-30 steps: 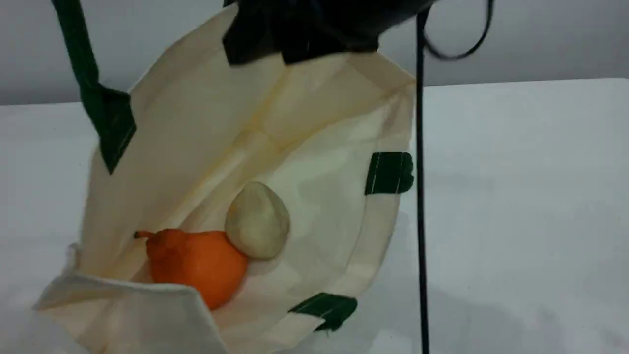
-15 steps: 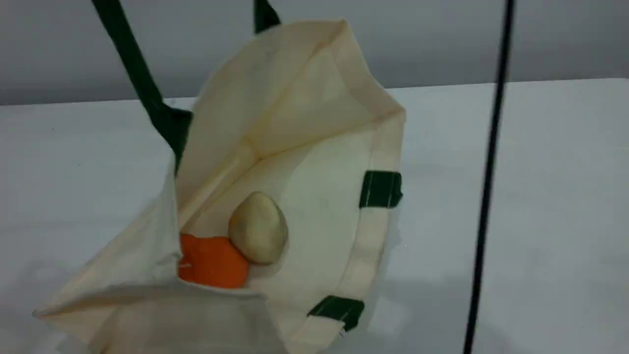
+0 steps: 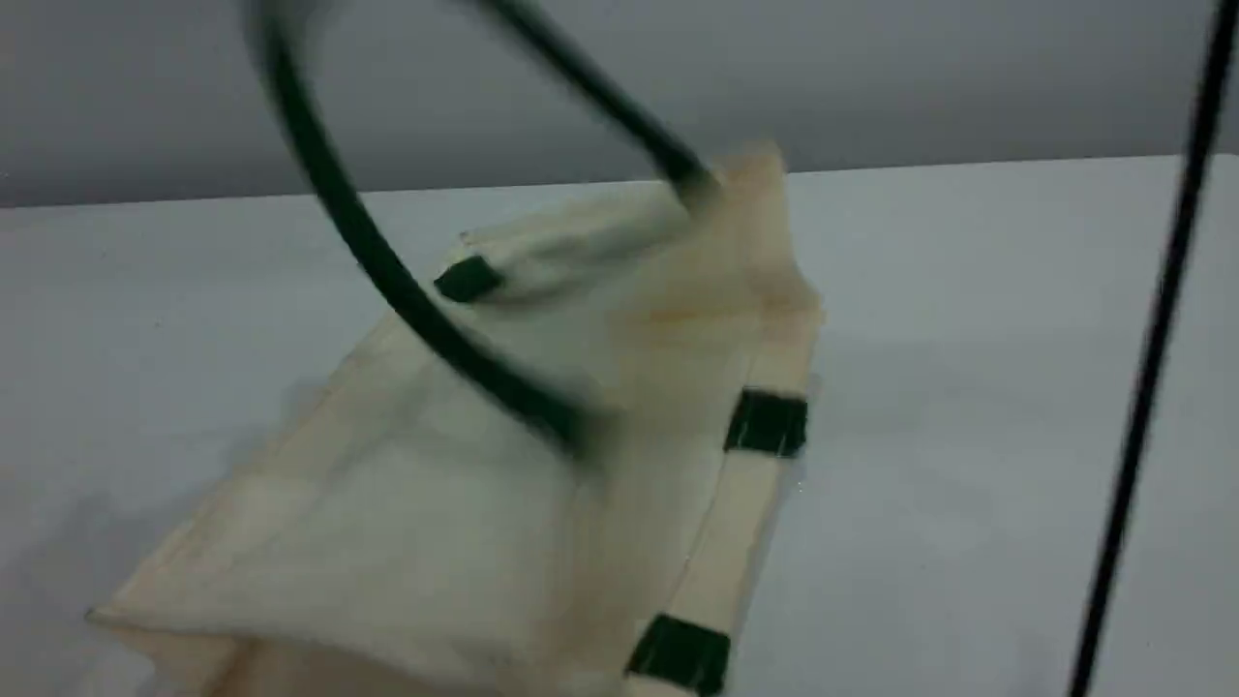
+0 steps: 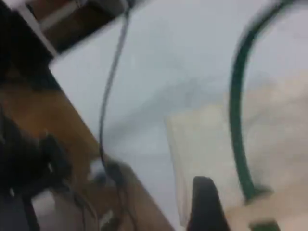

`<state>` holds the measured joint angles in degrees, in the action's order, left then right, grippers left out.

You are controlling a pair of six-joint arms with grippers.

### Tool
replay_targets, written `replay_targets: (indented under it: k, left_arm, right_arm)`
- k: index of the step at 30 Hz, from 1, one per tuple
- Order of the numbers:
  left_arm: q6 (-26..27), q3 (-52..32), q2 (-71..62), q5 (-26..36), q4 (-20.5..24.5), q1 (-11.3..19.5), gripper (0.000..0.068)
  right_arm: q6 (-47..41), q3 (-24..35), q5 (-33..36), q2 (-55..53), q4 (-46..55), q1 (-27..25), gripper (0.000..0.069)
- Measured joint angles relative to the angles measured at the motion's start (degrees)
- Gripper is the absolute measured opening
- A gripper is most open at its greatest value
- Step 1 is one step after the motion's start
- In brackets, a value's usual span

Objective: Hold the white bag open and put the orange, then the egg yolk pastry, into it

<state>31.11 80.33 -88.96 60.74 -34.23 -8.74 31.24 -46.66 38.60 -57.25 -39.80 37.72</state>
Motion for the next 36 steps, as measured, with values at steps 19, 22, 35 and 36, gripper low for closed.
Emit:
replay_targets:
  k: [19,22,35,36]
  left_arm:
    - [-0.04,-2.61,8.19,9.24,2.32,0.00,0.0443]
    - [-0.10,-4.27,11.60,9.36,2.39,-0.07,0.0443]
    - [-3.73,-17.98,36.41,6.85,1.21,-0.07,0.0443]
    - [-4.31,-19.28,38.95,6.96,1.21,-0.07,0.0443]
  right_arm:
    - [-35.97,0.10,31.34,21.77,48.90,0.00,0.0421]
    - [-36.73,2.06,31.46,26.55,48.82,0.00,0.0421]
    - [-40.75,17.21,24.17,46.38,43.95,0.00,0.0421]
    - [-40.62,17.51,23.36,47.19,44.83,0.00,0.0421]
